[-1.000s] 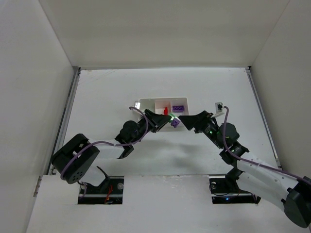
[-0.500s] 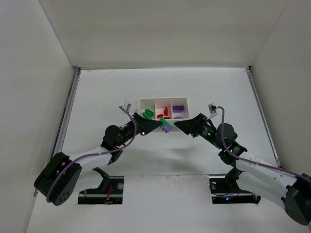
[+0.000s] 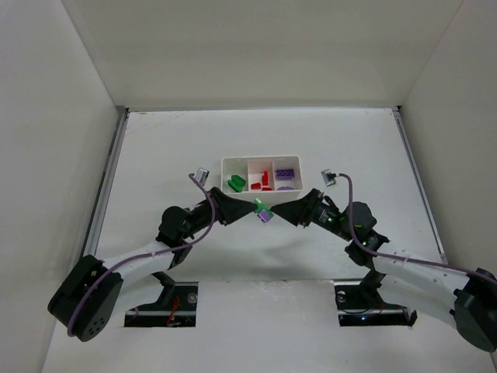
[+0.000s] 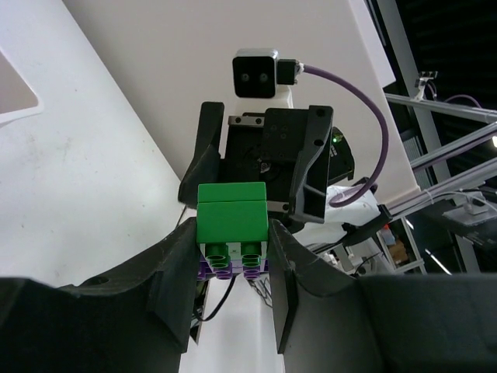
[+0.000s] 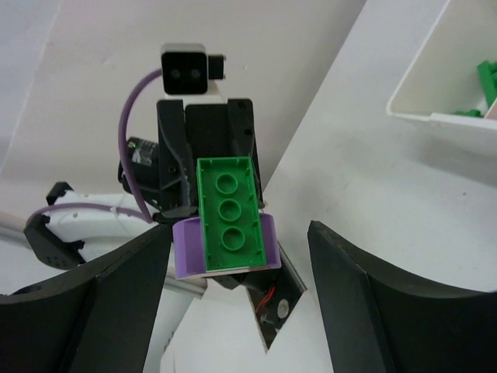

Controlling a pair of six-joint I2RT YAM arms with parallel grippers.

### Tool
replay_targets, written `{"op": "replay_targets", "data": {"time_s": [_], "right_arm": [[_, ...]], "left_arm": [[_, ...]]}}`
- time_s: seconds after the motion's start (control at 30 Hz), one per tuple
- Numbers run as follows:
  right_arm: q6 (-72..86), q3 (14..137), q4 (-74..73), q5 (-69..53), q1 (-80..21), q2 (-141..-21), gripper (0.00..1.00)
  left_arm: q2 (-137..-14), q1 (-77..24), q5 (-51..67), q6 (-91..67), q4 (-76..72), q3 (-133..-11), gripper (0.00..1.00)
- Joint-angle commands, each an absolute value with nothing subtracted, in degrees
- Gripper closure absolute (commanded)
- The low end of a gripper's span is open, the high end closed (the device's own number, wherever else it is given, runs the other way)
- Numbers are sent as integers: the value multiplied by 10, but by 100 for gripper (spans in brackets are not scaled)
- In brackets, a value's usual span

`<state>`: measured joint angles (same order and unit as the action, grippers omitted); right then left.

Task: Sort the legos into containers by color

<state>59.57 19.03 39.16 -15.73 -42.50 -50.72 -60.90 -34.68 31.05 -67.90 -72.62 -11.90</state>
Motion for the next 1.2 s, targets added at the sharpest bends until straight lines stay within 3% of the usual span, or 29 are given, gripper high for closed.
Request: {"op": "replay_targets", "data": {"time_s": [0.0, 0.33, 0.6, 0.77, 1.07, 1.17], "right_arm": [[584, 215, 439, -177, -449, -532, 25], [570, 234, 471, -189, -471, -582, 45], [577, 242, 493, -201, -486, -615, 45], [584, 241, 510, -194, -487, -617, 57], [583, 233, 505, -185, -464, -606, 56], [583, 234, 499, -180, -464, -611, 43]], "left_arm": [[-602, -352, 327, -665, -839, -126, 83], [-610, -367, 331, -669, -839, -125, 83], [-610, -367, 328, -665, -836, -126, 83], [-606, -366, 331, -669, -835, -124, 83], [-592, -357, 327, -665, -817, -120, 83], [-592, -353, 323, -665, -816, -121, 83]]}}
